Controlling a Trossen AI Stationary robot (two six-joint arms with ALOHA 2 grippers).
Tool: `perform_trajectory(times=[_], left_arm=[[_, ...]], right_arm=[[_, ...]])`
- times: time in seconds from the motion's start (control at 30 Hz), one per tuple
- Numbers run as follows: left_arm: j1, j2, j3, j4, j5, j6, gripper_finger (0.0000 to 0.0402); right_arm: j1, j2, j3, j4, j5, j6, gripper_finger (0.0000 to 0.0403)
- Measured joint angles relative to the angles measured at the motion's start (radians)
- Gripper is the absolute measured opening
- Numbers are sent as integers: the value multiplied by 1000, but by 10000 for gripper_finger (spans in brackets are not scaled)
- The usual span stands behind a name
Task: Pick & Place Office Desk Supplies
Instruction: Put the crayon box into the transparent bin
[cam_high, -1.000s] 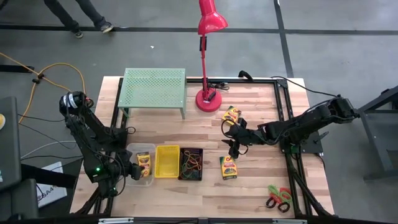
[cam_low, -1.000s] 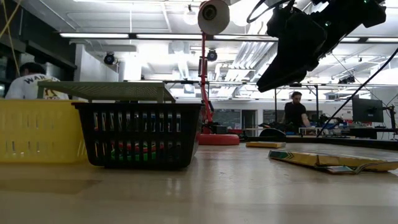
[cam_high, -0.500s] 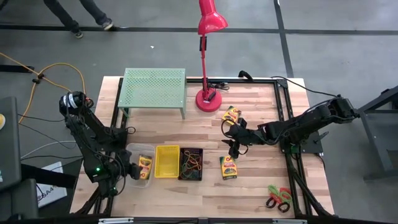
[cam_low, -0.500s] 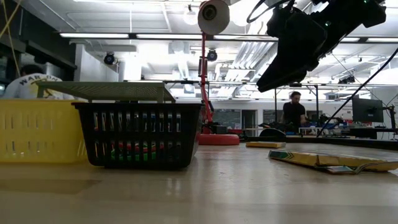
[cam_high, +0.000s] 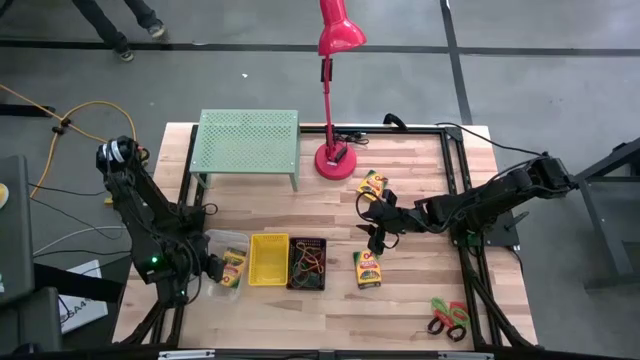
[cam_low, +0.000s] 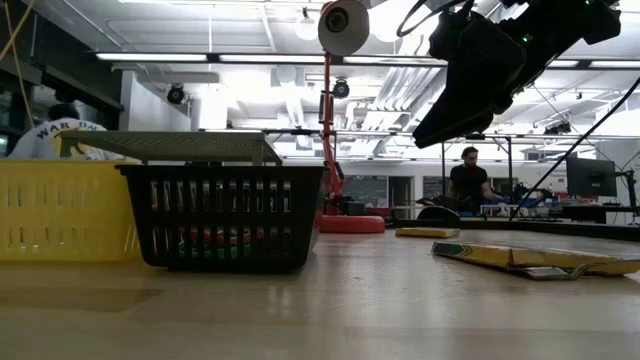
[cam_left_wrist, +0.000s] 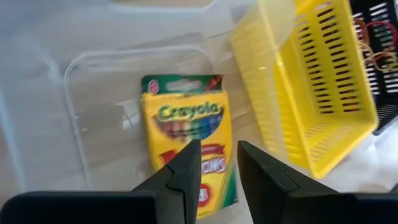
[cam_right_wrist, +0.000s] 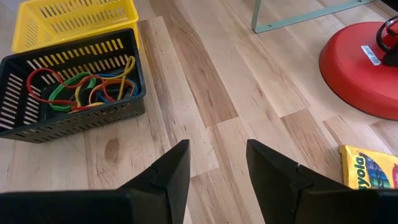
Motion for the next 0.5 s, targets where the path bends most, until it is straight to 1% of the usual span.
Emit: perform_trajectory(times=[0.33, 0.5], left_arm=[[149, -114, 0, 10, -2, 258, 99], [261, -175, 1, 59, -2, 481, 99]], right_arm=[[0, 0, 0, 0, -1, 0, 146], [0, 0, 0, 0, 0, -1, 146]])
